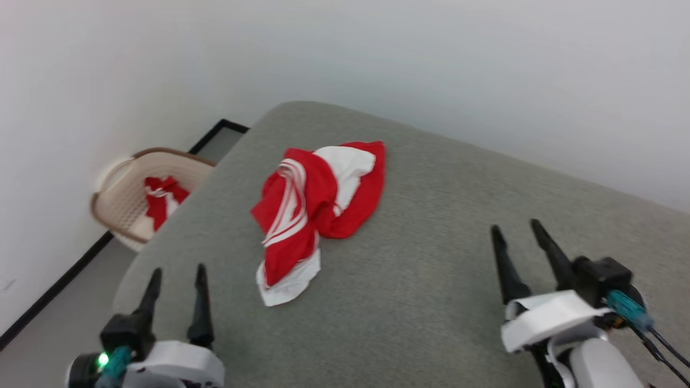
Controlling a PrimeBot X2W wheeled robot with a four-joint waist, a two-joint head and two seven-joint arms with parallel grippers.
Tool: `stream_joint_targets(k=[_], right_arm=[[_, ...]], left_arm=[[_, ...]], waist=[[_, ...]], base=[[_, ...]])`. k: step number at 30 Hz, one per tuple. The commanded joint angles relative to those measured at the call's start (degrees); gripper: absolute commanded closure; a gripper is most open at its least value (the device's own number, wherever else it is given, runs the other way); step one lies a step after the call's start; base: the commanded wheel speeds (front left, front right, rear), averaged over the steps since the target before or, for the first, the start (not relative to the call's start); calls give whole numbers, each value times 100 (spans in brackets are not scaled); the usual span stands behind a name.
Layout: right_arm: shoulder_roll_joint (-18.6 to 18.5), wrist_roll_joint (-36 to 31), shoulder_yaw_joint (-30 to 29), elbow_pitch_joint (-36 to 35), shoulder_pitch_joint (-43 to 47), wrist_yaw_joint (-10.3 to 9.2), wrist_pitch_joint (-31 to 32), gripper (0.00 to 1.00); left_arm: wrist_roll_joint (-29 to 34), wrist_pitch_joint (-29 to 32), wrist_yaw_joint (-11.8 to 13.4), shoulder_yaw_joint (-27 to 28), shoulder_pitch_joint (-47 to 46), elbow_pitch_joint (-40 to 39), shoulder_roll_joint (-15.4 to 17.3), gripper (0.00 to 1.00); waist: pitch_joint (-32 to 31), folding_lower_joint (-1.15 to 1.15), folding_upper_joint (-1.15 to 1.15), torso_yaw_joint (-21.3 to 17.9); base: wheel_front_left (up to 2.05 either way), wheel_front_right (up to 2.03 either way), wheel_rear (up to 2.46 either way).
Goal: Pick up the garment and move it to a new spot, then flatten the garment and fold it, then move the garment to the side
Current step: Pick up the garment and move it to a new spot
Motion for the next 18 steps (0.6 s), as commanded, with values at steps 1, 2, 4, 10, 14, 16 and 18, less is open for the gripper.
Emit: stream_joint_targets(k=[1,2,4,10,14,16,18], right_arm=[[46,65,180,17,-171,-6,-6,0],[46,87,276,45,-223,-6,-5,0],[48,140,472,109,-339,-7,-5,0],[83,305,991,292,-676,-7,-5,0],[95,400,1150,356,-769,-7,-6,0],[99,414,1169,356,-784,-7,-6,0],[100,438,1157,333,-763,-7,-5,0]], left_arm=[[-11,-1,93,96,120,-131,-34,0],[-34,-1,125,142,171,-204,-51,0],[-65,-1,180,219,284,-338,-85,0],[-141,-1,327,415,606,-704,-157,0],[-214,-1,375,446,756,-874,-184,0],[-220,-1,393,442,779,-903,-189,0],[-204,-1,377,383,746,-882,-192,0]], waist=[[41,0,0,394],[76,0,0,418],[139,0,0,457],[264,0,0,531],[297,0,0,544],[302,0,0,544],[298,0,0,538]], base=[[0,0,0],[0,0,0],[0,0,0],[0,0,0],[0,0,0],[0,0,0],[0,0,0]])
